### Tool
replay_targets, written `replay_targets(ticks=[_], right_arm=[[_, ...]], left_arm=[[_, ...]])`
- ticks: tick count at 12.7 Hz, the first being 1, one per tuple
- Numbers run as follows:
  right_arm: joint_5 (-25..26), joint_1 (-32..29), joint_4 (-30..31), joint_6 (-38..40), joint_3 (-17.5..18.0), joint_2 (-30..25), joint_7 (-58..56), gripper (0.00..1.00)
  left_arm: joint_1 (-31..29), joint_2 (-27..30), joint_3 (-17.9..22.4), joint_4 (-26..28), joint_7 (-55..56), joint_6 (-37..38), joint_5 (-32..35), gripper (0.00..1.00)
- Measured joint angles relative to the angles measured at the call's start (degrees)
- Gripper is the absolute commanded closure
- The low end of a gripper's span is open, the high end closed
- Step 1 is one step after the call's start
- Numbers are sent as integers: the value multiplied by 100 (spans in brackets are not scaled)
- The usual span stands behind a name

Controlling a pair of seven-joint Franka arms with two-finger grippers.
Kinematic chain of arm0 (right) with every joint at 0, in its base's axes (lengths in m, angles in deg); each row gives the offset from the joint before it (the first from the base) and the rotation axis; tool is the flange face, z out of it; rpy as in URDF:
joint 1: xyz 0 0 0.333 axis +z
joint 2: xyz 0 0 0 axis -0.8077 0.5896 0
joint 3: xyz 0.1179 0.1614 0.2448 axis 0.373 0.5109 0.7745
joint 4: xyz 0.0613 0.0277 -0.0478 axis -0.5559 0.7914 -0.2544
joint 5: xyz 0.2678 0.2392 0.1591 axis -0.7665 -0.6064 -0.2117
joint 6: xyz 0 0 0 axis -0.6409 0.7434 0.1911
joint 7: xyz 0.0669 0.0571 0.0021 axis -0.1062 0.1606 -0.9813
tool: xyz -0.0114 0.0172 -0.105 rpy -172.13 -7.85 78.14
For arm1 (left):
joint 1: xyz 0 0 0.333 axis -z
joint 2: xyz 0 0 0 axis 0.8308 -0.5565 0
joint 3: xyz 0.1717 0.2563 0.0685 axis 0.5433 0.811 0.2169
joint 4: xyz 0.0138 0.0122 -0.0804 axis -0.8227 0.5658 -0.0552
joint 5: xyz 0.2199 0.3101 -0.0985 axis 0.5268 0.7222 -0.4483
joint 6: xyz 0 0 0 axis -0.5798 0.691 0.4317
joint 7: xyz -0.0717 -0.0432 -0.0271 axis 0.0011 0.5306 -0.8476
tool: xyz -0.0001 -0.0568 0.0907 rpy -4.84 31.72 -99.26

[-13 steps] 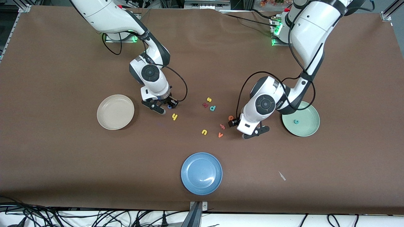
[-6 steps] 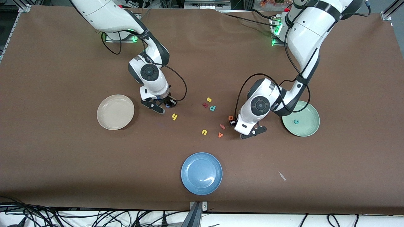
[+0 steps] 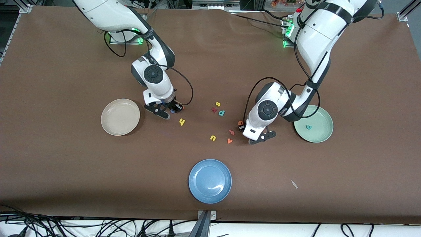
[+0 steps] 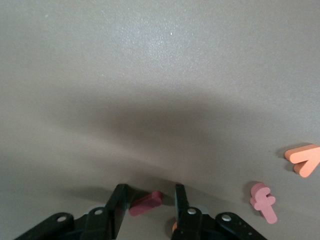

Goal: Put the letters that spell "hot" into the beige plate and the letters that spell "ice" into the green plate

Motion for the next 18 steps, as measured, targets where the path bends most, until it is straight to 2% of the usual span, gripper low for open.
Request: replay_targets(ticks=[3, 4, 6, 7, 9, 11, 14, 18], right_arm=[[0, -268, 4, 472, -9, -434, -463, 67], [-5, -414, 11, 586, -11, -556, -715, 66], [-88, -781, 60, 672, -16, -739, -1464, 66], [-173, -983, 93, 698, -18, -803, -1912, 62], [-412, -1242, 150, 749, -22, -875, -2461, 41], [-561, -1242, 189, 745, 24, -871, -2455, 40], [-687, -1171, 242, 459, 284, -722, -2027, 39], [-688, -781, 272, -140, 365, -320, -1573, 39]], left_arm=[[11, 0, 1, -17, 3, 0, 0, 88], [11, 0, 1, -21, 3, 0, 0, 91], [11, 0, 6, -29, 3, 3, 1, 92], [8, 3, 19, -47, 2, 8, 4, 92], [-39, 67, 51, -150, -79, 190, 14, 94], [-164, 261, 54, -240, -320, 611, 14, 95], [-322, 529, 52, -252, -737, 1118, 14, 96], [-944, 917, 66, -264, -2340, 2240, 14, 96]])
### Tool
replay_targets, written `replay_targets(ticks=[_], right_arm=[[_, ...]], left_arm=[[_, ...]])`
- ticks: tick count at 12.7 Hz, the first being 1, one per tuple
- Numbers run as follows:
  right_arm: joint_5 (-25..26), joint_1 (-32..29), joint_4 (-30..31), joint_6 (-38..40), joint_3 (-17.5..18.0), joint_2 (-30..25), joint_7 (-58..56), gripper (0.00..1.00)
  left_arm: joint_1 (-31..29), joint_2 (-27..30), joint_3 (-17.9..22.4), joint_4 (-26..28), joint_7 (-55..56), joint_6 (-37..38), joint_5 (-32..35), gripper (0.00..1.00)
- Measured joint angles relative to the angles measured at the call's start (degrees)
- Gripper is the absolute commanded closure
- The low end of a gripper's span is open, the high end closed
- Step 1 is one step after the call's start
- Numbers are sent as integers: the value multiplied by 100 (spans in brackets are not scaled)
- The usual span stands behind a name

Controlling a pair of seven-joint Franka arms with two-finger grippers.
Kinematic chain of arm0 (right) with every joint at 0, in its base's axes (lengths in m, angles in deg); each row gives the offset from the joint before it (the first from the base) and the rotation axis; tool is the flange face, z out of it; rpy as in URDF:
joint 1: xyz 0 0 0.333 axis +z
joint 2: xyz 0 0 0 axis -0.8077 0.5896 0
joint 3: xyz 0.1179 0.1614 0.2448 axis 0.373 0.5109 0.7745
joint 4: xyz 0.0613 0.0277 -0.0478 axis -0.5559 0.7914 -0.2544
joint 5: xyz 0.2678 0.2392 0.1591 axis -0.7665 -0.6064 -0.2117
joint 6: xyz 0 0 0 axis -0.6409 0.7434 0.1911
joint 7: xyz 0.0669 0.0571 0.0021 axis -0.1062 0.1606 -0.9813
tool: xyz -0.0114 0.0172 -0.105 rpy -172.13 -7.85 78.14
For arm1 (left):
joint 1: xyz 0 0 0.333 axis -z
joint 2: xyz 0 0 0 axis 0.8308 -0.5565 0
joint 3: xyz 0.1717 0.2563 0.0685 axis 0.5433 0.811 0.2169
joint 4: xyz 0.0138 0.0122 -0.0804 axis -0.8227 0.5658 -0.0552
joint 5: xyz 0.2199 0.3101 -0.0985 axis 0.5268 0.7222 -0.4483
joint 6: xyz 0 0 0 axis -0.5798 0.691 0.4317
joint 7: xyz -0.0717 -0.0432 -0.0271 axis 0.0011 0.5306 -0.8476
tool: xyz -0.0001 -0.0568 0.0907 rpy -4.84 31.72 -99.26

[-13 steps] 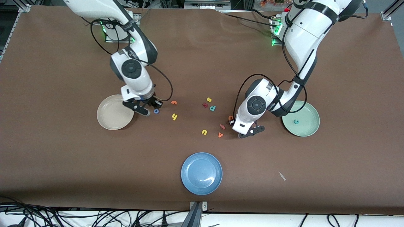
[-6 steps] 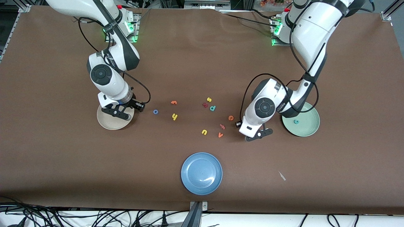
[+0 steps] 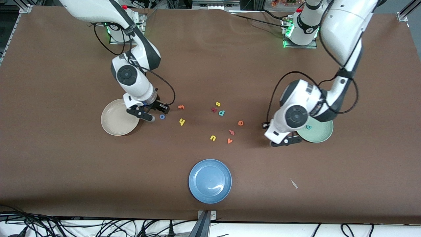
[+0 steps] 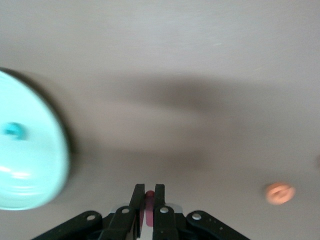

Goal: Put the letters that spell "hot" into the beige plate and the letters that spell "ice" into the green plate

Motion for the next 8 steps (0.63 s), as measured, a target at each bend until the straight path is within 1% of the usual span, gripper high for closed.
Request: replay_targets(ticks=[2, 4, 6, 7, 8], right_arm=[[2, 63, 3, -236, -3, 222, 55, 39], [7, 58, 2, -276, -55, 295, 42, 40], [11, 48, -6, -277, -133, 283, -76, 41], [11, 43, -14, -279, -178, 271, -154, 41], [11, 40, -22, -282, -222, 261, -217, 41]], left_arm=[[-602, 74, 20, 5, -1173, 229, 2, 96], [-1159, 37, 55, 87, -2127, 237, 75, 96], [-1549, -109, 65, 173, -2612, 235, 576, 94], [-1657, -218, 64, 193, -2702, 225, 789, 91], [-1712, -329, 62, 201, -2729, 213, 932, 81]])
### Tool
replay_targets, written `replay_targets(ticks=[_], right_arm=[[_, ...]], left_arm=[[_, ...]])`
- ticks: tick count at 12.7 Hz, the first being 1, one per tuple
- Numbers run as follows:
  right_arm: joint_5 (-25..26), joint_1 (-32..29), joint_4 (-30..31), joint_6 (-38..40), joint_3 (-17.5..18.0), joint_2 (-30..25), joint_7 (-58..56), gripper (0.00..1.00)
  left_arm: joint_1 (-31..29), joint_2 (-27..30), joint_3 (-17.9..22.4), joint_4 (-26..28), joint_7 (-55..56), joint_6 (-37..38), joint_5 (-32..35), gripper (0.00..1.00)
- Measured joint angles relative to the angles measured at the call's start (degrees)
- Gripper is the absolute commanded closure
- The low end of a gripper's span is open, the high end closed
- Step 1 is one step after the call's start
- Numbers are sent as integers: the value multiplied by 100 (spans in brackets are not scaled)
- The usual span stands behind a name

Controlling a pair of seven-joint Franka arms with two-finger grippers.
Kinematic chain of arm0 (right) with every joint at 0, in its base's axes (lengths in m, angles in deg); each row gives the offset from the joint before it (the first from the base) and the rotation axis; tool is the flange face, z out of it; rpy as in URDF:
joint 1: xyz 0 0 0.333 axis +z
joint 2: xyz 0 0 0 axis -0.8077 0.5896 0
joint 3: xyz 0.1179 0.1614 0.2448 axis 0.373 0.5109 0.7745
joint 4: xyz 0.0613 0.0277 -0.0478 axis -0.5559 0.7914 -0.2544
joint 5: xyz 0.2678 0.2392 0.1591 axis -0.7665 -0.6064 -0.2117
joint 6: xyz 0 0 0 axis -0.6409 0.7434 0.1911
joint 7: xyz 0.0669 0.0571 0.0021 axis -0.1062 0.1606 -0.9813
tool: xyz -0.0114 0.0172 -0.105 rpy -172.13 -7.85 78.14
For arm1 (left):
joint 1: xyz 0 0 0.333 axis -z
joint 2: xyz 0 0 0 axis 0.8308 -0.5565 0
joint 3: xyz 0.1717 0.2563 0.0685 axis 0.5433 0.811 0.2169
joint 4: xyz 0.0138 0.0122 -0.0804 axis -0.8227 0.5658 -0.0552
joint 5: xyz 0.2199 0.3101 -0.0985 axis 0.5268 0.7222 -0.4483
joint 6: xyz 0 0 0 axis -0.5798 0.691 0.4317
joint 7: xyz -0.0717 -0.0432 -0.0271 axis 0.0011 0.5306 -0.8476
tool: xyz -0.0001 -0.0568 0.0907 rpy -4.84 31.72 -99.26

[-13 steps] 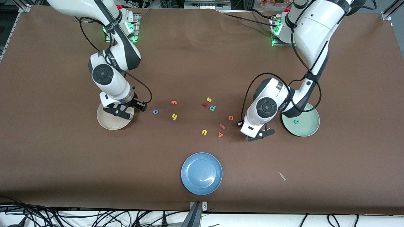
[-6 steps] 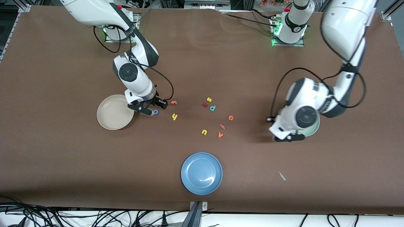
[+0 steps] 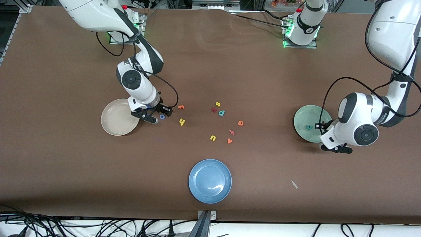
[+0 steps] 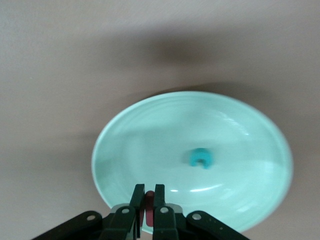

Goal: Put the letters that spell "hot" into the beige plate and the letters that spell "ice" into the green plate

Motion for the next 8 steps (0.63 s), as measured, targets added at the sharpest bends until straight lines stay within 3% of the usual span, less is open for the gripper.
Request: replay_targets(ticks=[1, 2, 5, 8], right_arm=[[0, -1, -2, -2, -38, 0, -35, 41], [0, -1, -1, -4, -64, 5, -54, 42], [0, -1, 6, -33, -86, 34, -80, 45], [2, -1, 20, -180, -88, 140, -88, 47]], left_arm=[[-26, -85, 0, 2, -7, -6, 65, 46], [-31, -144, -1, 5, -13, -9, 91, 0], [-22, -142, -124, -21, -5, -10, 91, 0], [-11, 30, -828, -139, 922, 3, -6, 0]])
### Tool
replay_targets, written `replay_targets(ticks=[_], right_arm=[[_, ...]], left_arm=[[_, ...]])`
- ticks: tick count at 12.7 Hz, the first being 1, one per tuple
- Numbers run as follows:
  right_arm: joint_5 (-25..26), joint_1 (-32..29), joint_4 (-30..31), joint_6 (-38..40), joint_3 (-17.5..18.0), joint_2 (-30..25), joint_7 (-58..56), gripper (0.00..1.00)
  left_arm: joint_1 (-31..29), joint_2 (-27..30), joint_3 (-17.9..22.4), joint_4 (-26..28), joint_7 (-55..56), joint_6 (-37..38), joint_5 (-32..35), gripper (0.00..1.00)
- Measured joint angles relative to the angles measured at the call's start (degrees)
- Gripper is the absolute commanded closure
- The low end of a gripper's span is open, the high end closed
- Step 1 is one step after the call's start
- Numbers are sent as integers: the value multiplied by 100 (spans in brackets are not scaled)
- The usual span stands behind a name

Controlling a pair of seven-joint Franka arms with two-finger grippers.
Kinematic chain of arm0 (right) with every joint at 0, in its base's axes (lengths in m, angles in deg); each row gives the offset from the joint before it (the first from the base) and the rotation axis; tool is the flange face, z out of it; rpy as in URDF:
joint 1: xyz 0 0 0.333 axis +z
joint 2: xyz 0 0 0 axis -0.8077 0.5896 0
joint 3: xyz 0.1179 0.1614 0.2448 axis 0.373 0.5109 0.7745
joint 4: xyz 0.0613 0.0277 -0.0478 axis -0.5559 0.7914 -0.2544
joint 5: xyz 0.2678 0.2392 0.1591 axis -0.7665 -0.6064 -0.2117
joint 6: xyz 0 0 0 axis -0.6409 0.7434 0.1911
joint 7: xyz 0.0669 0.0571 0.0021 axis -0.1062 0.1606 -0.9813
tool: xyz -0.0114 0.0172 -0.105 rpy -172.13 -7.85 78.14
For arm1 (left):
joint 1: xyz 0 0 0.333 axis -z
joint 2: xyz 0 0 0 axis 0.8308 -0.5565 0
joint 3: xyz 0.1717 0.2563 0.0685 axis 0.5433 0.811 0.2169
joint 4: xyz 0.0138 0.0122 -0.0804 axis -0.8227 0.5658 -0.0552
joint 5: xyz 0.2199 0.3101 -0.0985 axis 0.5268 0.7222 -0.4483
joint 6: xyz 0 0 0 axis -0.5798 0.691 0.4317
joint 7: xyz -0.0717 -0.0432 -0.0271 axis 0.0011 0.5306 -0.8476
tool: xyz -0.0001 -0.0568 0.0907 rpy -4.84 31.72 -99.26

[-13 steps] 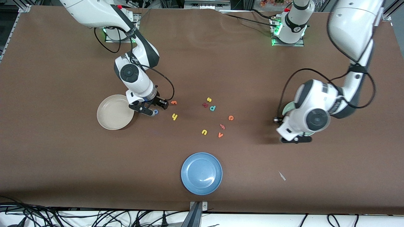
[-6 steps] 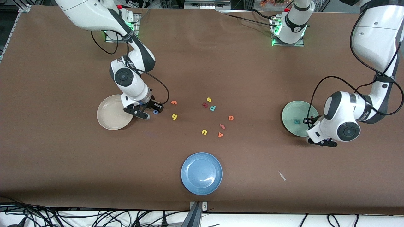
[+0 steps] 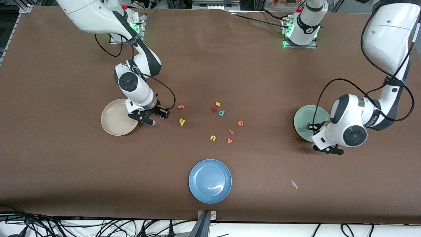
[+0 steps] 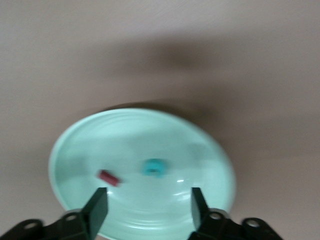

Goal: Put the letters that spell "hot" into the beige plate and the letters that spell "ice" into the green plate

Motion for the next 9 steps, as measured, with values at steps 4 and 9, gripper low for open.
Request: replay_targets(ticks=[4, 9], right_arm=[[4, 2, 6, -248, -1, 188, -3, 60], [10, 3, 2, -267, -9, 154, -93, 90]], left_arm=[[222, 94, -1035, -39, 2313, -27, -230, 0], [1187, -184, -1034, -35, 3556, -1059, -317, 2]])
